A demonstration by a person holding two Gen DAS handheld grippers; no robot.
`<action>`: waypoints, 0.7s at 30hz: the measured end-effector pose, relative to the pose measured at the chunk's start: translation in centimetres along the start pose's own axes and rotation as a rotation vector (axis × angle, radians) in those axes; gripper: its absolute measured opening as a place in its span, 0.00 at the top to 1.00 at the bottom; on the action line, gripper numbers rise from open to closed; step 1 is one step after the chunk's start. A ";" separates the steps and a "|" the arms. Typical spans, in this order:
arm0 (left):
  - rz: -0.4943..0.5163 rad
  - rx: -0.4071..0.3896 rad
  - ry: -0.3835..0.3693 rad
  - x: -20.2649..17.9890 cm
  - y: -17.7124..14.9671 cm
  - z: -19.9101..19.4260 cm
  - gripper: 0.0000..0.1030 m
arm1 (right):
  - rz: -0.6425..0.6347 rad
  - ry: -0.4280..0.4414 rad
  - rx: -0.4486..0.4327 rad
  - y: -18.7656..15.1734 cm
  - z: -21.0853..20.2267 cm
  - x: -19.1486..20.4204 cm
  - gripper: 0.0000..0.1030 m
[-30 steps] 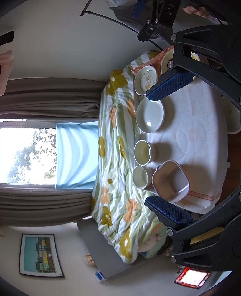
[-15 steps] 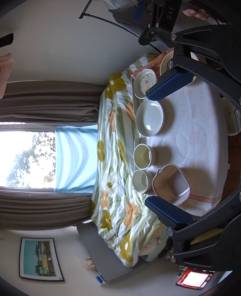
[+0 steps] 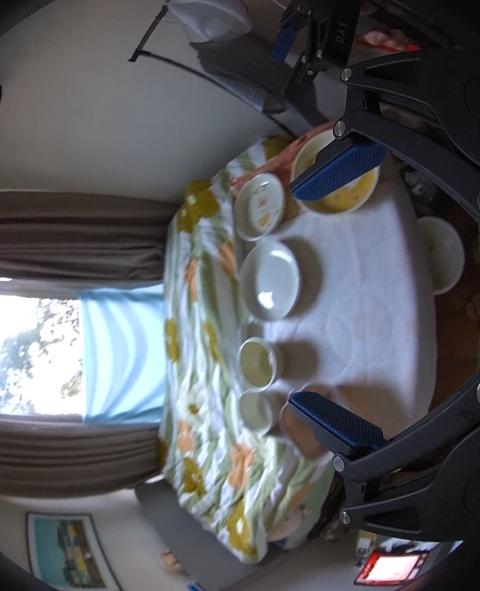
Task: Organize plates and bowls
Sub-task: 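Reach the left gripper to the large yellow duck plate rim and grasp it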
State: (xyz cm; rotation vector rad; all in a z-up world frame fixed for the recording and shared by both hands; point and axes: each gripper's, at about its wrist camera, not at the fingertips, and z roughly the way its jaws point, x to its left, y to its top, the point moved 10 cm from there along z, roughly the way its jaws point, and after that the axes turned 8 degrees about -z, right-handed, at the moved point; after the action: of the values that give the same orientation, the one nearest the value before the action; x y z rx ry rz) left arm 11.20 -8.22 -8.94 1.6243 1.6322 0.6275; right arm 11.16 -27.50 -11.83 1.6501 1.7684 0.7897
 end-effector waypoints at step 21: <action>0.103 0.439 -0.294 -12.6 -16.3 23.1 0.47 | 0.233 0.154 0.278 -15.6 14.8 -10.3 0.46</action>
State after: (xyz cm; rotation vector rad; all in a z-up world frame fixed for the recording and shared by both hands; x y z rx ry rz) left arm 18.08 -25.50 -33.71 2.0134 1.5414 0.0658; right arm 12.87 -38.25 -33.07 2.0563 1.8819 0.8208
